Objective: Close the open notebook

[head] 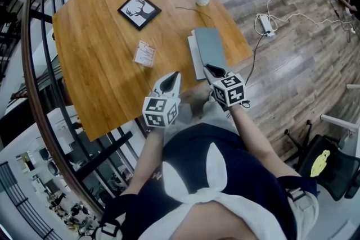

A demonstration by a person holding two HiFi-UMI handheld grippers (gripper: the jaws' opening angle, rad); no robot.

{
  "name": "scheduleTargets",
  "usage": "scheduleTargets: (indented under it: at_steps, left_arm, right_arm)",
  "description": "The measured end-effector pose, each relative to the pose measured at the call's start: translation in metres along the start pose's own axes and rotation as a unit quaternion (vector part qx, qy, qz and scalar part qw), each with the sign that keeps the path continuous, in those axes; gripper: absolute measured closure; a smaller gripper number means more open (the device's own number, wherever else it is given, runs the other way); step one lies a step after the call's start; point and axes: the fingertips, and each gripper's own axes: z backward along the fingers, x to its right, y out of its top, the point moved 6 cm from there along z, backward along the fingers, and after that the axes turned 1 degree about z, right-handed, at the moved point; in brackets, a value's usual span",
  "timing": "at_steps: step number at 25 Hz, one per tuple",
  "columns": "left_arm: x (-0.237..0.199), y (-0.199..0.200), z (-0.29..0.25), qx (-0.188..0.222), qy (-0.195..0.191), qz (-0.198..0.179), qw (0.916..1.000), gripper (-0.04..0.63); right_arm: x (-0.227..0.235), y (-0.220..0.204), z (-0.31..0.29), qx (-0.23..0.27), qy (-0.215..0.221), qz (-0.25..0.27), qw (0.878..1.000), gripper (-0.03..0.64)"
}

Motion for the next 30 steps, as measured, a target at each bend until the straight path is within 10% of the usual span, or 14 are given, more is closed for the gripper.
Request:
scheduleTargets:
  at_steps: [30]
  left_arm:
    - [-0.015, -0.007, 0.002, -0.01, 0.015, 0.014, 0.9997, 0.577]
  right_arm:
    - [-0.009, -0.019, -0.038, -0.053, 0.025, 0.006, 0.998, 0.595]
